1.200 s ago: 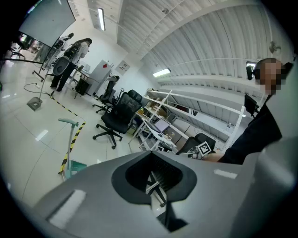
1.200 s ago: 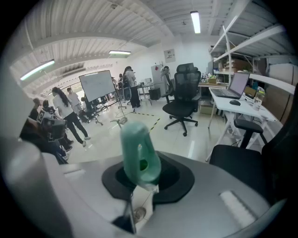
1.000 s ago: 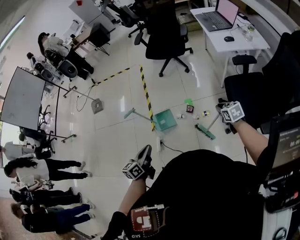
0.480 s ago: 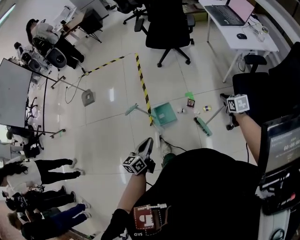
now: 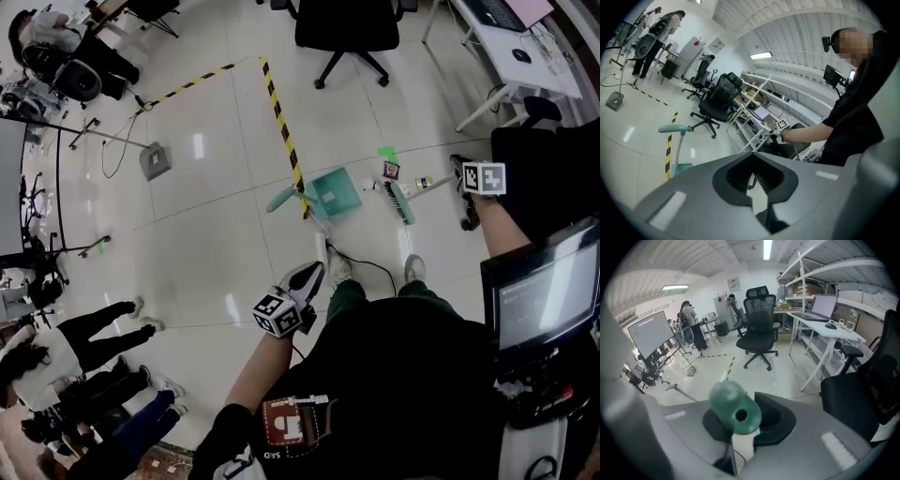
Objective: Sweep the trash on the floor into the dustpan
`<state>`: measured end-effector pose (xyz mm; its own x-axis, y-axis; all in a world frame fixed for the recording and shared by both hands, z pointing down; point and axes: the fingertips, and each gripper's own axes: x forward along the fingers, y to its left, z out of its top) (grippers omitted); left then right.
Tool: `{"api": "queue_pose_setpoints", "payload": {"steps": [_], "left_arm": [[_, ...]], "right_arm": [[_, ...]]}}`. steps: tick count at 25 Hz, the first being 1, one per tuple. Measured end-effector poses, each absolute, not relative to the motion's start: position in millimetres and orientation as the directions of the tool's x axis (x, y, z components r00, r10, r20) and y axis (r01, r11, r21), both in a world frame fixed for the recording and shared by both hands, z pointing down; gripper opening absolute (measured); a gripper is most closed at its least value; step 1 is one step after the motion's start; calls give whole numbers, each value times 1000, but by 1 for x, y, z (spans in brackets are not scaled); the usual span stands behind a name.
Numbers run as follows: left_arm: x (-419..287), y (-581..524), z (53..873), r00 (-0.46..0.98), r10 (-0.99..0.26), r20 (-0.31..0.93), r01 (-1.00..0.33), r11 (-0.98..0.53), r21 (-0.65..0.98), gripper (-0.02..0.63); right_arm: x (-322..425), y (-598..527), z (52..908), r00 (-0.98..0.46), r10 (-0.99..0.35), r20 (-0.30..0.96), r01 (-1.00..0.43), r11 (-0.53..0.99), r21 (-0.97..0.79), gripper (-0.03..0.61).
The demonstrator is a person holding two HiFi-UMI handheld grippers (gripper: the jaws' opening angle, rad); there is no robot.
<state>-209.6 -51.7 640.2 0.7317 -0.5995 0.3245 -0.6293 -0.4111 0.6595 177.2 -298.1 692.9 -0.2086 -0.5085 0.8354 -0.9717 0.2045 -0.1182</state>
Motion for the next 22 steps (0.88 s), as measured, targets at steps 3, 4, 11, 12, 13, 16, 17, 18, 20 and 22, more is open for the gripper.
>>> {"api": "queue_pose_setpoints", "payload": {"steps": [3, 4, 11, 12, 13, 16, 17, 18, 20, 22], "left_arm": [[-211, -51, 654, 732, -588, 344, -633, -401, 662, -5], [-211, -51, 657, 727, -594, 346, -637, -394, 663, -5], [-225, -42, 672, 705, -613, 357, -652, -362, 666, -5], [-228, -40, 675, 703, -612, 362, -655, -358, 666, -5], [-231, -38, 677, 701, -614, 364, -656, -352, 668, -5], [-244, -31, 682, 693, -620, 368, -660, -340, 670, -5], [-249, -29, 683, 687, -626, 370, -665, -335, 668, -5], [-255, -27, 684, 679, -634, 370, -669, -328, 667, -5], [-263, -25, 683, 668, -644, 372, -672, -308, 673, -5], [-268, -22, 682, 665, -644, 379, -672, -294, 680, -5]], "right_arm": [[163, -325, 714, -194, -500, 844, -976, 186, -114, 44], [160, -334, 722, -191, -497, 846, -977, 184, -112, 44], [129, -381, 759, -138, -499, 856, -984, 166, -62, 43], [123, -385, 765, -128, -500, 857, -986, 159, -54, 43], [117, -389, 771, -118, -501, 858, -987, 154, -46, 43], [94, -400, 787, -103, -512, 853, -990, 134, -40, 43], [86, -404, 792, -108, -516, 850, -991, 124, -50, 44], [77, -407, 796, -115, -517, 848, -991, 112, -67, 44], [60, -414, 806, -132, -513, 848, -991, 78, -107, 46], [42, -416, 813, -152, -507, 848, -988, 48, -148, 48]]}}
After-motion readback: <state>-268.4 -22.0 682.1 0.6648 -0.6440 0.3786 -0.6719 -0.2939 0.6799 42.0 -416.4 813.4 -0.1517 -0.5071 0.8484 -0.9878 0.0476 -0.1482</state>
